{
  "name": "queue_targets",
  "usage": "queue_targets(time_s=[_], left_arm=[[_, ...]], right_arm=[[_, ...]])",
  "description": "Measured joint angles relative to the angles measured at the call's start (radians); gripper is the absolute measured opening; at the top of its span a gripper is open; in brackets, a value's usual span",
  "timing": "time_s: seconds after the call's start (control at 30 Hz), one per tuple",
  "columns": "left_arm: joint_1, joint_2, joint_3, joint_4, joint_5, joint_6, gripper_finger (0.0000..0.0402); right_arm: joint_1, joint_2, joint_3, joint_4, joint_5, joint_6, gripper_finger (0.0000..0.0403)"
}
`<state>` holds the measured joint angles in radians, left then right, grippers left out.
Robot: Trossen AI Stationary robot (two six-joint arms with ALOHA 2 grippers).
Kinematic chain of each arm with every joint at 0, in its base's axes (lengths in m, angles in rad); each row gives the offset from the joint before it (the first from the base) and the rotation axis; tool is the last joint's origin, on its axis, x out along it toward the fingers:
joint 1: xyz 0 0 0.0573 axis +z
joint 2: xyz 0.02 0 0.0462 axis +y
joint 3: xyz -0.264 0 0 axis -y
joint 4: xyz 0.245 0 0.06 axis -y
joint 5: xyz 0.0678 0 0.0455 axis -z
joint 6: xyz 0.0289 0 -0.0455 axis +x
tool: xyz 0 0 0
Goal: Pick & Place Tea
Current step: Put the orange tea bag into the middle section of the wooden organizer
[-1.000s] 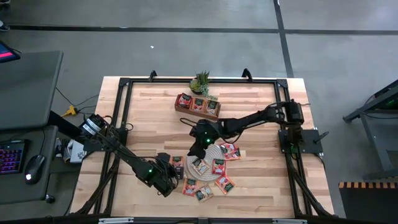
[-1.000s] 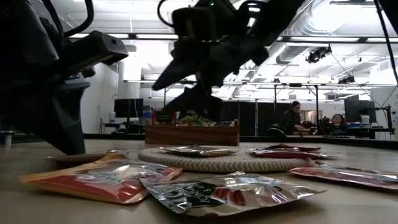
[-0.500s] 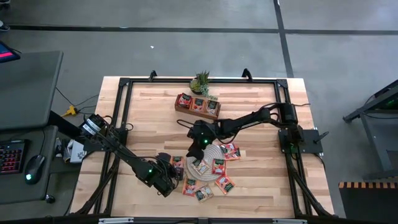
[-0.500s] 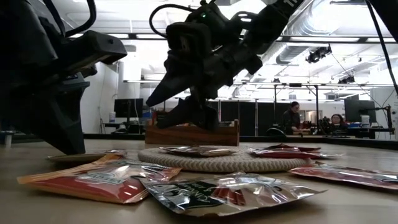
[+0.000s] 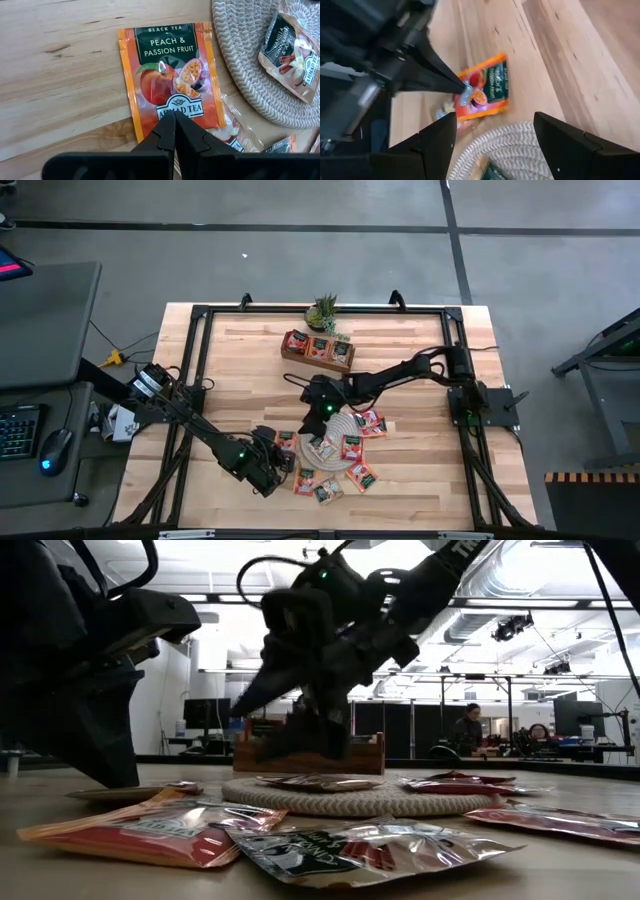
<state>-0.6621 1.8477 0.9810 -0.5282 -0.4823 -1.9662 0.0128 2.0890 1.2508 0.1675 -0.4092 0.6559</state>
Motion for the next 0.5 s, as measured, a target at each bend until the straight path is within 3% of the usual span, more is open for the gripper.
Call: queue_targets(time_s=[0.33, 0.5], left_arm=[[0.0, 0.0, -0.001, 0.005, -0.006, 0.025, 0.0], [0.0, 0.0, -0.001, 0.005, -0.006, 0.025, 0.0]], right_arm=[[0.014, 0.119, 0.136, -0.063, -0.039, -0.017, 0.0261], [0.034, 0.168, 0.228, -0.181, -0.046, -0.096, 0.0261]])
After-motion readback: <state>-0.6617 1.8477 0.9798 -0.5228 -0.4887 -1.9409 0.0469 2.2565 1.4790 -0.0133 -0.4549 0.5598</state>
